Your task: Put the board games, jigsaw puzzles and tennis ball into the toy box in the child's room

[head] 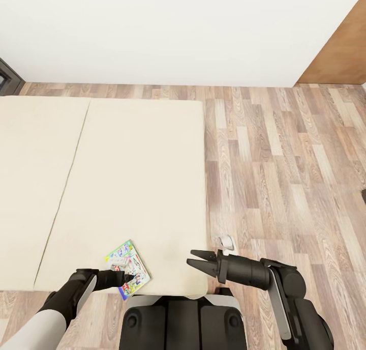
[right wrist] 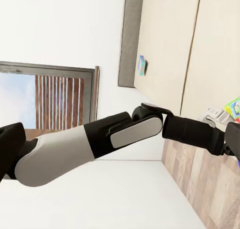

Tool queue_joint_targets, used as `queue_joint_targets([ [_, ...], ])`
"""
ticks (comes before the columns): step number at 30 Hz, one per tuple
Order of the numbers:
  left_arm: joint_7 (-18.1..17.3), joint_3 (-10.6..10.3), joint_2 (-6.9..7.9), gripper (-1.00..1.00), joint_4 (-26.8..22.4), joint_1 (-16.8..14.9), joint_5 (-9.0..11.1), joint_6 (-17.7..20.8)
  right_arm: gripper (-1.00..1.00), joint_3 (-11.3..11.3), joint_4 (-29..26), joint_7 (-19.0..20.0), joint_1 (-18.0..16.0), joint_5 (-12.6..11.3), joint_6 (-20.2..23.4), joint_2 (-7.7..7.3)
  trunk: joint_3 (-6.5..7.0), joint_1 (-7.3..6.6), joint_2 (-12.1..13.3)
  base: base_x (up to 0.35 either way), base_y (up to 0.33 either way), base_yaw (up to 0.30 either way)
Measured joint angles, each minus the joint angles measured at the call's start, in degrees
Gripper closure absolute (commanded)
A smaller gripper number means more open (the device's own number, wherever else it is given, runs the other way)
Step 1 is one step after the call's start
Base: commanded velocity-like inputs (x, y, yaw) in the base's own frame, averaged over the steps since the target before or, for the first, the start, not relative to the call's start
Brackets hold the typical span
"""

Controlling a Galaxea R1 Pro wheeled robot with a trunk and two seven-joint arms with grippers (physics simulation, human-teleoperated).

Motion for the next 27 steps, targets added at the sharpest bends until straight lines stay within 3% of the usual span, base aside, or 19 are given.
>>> queue_joint_targets([
  [27,-0.05,0.0,0.81,-1.0,0.0,-1.01,0.14,0.57,-1.0,0.01,0.0,-0.04,0.0,0.1,0.0,0.02,0.0,0.0,0.0,0.0,0.0,0.0],
])
